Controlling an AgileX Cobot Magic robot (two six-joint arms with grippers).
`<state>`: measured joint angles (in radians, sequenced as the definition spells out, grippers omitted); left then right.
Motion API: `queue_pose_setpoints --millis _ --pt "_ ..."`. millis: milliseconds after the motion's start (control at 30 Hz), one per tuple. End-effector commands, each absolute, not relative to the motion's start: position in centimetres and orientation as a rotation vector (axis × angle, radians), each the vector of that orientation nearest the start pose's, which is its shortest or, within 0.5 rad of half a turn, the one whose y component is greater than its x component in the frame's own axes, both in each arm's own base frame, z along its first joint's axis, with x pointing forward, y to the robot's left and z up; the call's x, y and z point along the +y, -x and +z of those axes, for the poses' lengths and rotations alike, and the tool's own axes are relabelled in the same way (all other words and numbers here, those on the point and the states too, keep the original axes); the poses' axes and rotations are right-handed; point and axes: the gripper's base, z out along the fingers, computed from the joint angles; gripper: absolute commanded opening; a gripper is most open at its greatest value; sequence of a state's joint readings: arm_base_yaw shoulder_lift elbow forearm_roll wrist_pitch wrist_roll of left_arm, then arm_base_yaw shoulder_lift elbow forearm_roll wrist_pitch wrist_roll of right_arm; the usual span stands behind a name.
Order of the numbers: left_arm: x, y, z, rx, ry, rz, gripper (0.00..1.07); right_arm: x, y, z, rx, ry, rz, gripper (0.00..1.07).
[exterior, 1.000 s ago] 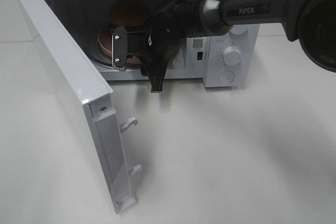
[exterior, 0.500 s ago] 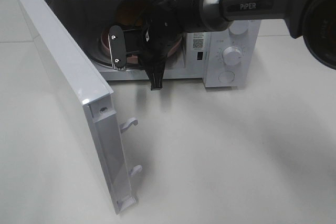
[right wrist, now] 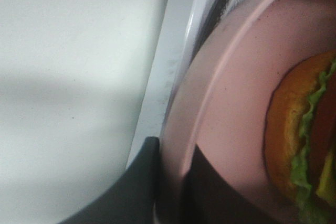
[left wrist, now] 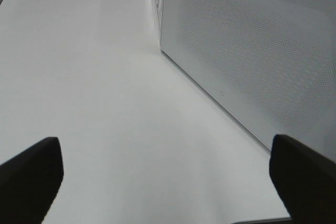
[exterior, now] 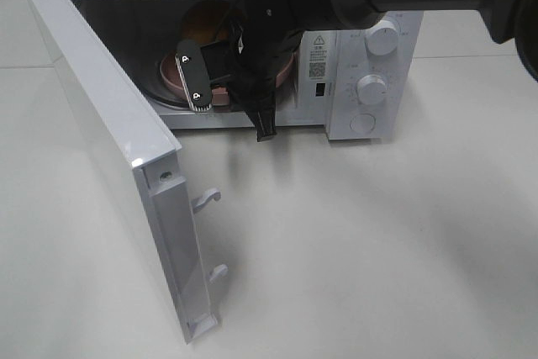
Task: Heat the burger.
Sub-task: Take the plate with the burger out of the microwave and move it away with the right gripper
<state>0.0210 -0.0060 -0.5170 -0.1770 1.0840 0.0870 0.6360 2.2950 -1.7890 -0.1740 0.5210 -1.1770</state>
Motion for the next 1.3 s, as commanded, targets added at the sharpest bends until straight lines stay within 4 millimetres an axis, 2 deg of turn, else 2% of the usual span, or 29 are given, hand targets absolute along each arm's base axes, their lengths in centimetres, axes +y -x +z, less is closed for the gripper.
queue_pose_setpoints --millis 33,200,467,767,833,1300 --pt "-1.5 0.9 28.2 2.016 -0.074 -0.151 1.00 29.0 -41.2 16.9 1.435 2.109 -0.399 0.00" --pt "-1.5 0.9 28.2 2.016 -0.074 -0.151 1.00 28.6 -40.6 18.2 1.373 2.121 -0.416 0.00" --pt "-1.5 0.9 28.2 2.016 -0.074 -0.151 1.00 27.0 -38.5 17.8 1.226 2.281 -0.408 0.00" --pt "-1.5 0.9 28.2 2.016 -0.074 -0.151 1.00 26.2 -37.4 19.1 1.172 2.270 -0.417 0.00" --pt "-1.5 0.9 28.2 2.016 -0.074 -0.151 1.00 25.8 -36.6 19.8 1.119 2.289 -0.408 0.00" --pt "-1.5 0.9 28.2 2.016 -0.074 -0.151 1.00 23.8 -35.4 21.0 1.094 2.281 -0.365 0.00"
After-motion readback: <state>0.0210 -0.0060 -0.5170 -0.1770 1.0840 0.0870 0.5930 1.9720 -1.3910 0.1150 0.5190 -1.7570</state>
